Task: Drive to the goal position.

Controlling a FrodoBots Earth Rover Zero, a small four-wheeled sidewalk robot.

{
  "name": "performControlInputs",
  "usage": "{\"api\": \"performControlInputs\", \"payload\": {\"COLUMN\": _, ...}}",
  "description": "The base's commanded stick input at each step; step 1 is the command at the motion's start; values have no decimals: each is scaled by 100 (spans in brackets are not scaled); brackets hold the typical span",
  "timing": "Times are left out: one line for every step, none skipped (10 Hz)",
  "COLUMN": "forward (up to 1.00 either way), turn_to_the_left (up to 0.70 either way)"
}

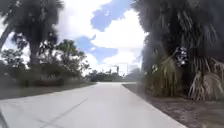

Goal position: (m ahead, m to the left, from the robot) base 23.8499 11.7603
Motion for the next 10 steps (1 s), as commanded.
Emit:
{"api": "performControlInputs", "payload": {"forward": 85, "turn_to_the_left": 0}}
{"api": "performControlInputs", "payload": {"forward": 85, "turn_to_the_left": 0}}
{"api": "performControlInputs", "payload": {"forward": 85, "turn_to_the_left": 0}}
{"api": "performControlInputs", "payload": {"forward": 85, "turn_to_the_left": 0}}
{"api": "performControlInputs", "payload": {"forward": 85, "turn_to_the_left": 0}}
{"api": "performControlInputs", "payload": {"forward": 85, "turn_to_the_left": 0}}
{"api": "performControlInputs", "payload": {"forward": 85, "turn_to_the_left": 0}}
{"api": "performControlInputs", "payload": {"forward": 85, "turn_to_the_left": 0}}
{"api": "performControlInputs", "payload": {"forward": 85, "turn_to_the_left": 0}}
{"api": "performControlInputs", "payload": {"forward": 85, "turn_to_the_left": 0}}
